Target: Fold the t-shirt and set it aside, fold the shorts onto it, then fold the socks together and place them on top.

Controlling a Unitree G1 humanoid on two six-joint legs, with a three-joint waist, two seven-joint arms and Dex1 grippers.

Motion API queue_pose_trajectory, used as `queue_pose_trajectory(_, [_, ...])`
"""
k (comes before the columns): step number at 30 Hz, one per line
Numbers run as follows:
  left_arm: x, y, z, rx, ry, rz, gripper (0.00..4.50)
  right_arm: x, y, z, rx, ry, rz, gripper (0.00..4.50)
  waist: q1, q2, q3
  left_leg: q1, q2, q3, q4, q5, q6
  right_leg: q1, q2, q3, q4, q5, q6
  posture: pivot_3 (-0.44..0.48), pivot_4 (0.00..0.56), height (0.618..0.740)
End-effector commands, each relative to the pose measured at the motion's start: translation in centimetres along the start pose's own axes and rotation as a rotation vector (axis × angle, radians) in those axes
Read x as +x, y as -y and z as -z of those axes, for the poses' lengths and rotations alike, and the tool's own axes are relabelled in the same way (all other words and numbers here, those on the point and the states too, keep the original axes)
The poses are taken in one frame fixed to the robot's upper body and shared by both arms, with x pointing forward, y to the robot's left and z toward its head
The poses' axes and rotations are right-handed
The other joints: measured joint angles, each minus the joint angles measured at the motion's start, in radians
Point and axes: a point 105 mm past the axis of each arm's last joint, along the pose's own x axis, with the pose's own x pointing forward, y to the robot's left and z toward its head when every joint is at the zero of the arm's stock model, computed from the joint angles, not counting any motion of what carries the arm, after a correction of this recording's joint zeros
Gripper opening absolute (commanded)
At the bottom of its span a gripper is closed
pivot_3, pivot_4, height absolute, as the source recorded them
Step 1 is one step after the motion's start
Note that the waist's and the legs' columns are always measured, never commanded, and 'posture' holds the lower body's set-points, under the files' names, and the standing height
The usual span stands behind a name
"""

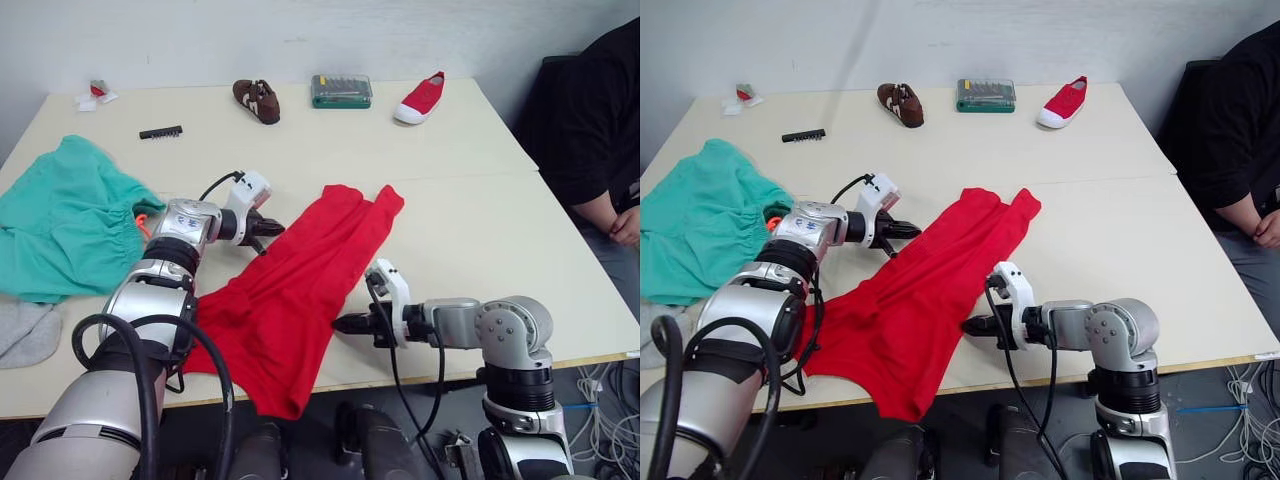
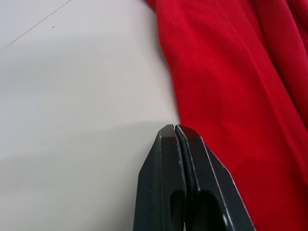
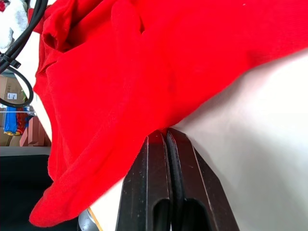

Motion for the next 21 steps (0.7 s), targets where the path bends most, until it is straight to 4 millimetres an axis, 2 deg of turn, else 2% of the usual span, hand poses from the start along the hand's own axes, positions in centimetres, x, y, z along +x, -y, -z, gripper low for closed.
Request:
queue_pose_trajectory(1, [-0.5,-0.4,0.2,-0.002,-0.009,-0.013,0.03,-0.5,0.1,0.2,-0.012,0.009,0.012,0.00,0.000,0.000,0.000,0.000,0.000,0.000,0.000,0.000,0.000,0.000,0.000,0.000,0.000,0.000,0.000,0.000,0.150,0.740])
queue_pose_trajectory(4, [-0.5,-0.1,-0.7,-0.023,0.032,0.015,0.03,-0.4,-0.1,0.1,-0.019,0.014,0.003,0.00,0.000,0.000,0.000,0.000,0.000,0.000,0.000,0.000,0.000,0.000,0.000,0.000,0.000,0.000,0.000,0.000,0.150,0.740])
queue_pose_trajectory(7, [-0.4,0.3,-1.3,-0.030,0.044,0.045,0.58,-0.2,0.4,0.0,-0.026,0.019,0.034,0.00,0.000,0.000,0.000,0.000,0.000,0.000,0.000,0.000,0.000,0.000,0.000,0.000,0.000,0.000,0.000,0.000,0.150,0.740])
queue_pose_trajectory(14, [1.0,0.7,-0.8,0.018,-0.021,0.009,2.76,0.0,0.5,0.2,-0.019,0.020,0.039,0.00,0.002,0.000,0.000,0.000,0.000,0.000,0.001,0.000,0.000,0.000,0.000,0.000,0.000,0.000,0.000,0.000,0.150,0.740])
queue_pose_trajectory(19, [1.9,1.3,-0.3,0.022,-0.051,0.011,2.76,0.1,0.5,0.2,-0.014,0.027,0.043,0.00,0.005,0.000,0.000,0.001,-0.001,0.000,0.001,0.001,0.001,0.001,-0.002,0.000,-0.001,0.001,0.001,0.000,0.150,0.740])
queue_pose_trajectory(21, [2.2,1.8,-0.5,0.013,-0.040,0.038,2.35,0.1,0.6,0.2,-0.011,0.030,0.048,0.00,0.007,0.000,0.000,0.002,-0.001,0.000,0.001,0.001,0.001,0.001,-0.002,0.000,-0.001,0.001,0.001,0.000,0.150,0.740])
